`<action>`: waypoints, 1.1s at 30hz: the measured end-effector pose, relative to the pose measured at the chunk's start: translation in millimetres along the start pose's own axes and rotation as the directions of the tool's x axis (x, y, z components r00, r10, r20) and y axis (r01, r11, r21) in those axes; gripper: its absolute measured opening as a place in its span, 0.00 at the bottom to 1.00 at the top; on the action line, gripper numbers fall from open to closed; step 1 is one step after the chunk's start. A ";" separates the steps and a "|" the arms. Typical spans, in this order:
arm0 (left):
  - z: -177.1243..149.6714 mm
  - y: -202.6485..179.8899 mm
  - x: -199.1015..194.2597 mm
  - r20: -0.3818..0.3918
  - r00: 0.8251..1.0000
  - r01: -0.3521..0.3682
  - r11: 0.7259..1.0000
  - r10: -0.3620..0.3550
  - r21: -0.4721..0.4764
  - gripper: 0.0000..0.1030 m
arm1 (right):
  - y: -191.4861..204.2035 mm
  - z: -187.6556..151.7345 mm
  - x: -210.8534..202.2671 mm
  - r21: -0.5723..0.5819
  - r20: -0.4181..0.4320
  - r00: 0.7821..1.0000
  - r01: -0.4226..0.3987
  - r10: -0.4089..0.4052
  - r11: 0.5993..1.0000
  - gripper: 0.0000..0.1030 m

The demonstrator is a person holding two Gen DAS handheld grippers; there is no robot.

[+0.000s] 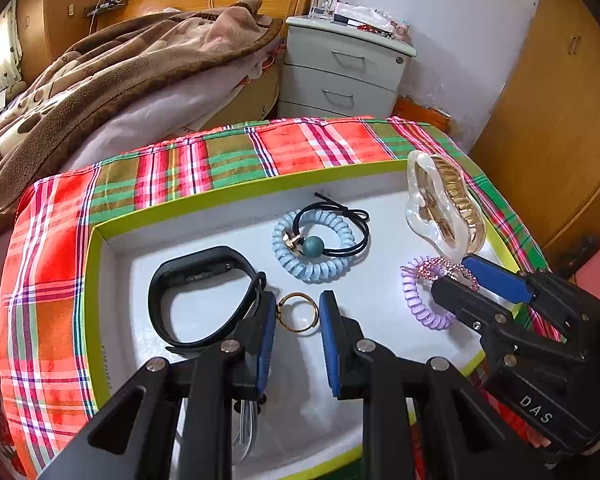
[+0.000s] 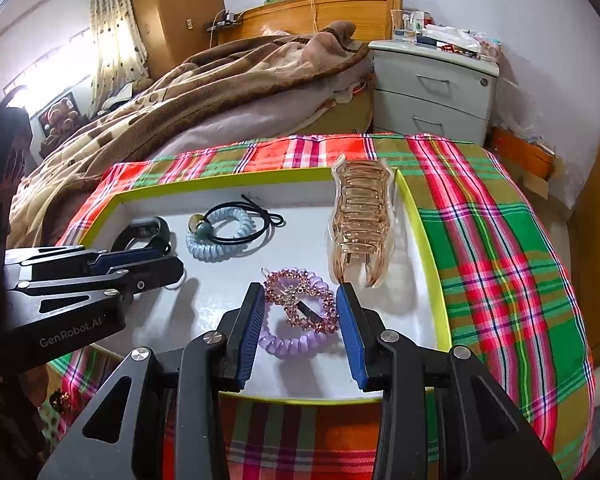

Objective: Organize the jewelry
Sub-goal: 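Open the left tool to drop the ring while the right tool releases the clip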

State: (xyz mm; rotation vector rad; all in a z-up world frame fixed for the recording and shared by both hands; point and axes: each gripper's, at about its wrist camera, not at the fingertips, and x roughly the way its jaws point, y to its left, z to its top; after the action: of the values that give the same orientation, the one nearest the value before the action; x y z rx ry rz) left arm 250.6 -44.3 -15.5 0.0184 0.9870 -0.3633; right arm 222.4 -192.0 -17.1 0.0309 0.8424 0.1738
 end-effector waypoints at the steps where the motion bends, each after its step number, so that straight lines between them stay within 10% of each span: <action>1: 0.0 0.4 0.3 -0.001 1.000 0.000 1.000 0.000 0.000 0.23 | -0.3 0.4 0.5 0.001 -0.001 1.000 -0.002 0.002 1.000 0.37; 33: -3.5 -3.4 -6.4 -0.002 1.000 0.004 1.000 -0.004 0.001 0.35 | 0.2 -2.0 -4.0 0.015 0.002 1.000 0.005 -0.005 1.000 0.38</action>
State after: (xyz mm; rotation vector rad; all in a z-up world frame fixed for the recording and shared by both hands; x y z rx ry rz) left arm 243.6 -45.0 -11.7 0.0174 0.9886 -0.3679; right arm 218.3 -192.6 -15.5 0.0432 0.8420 0.1623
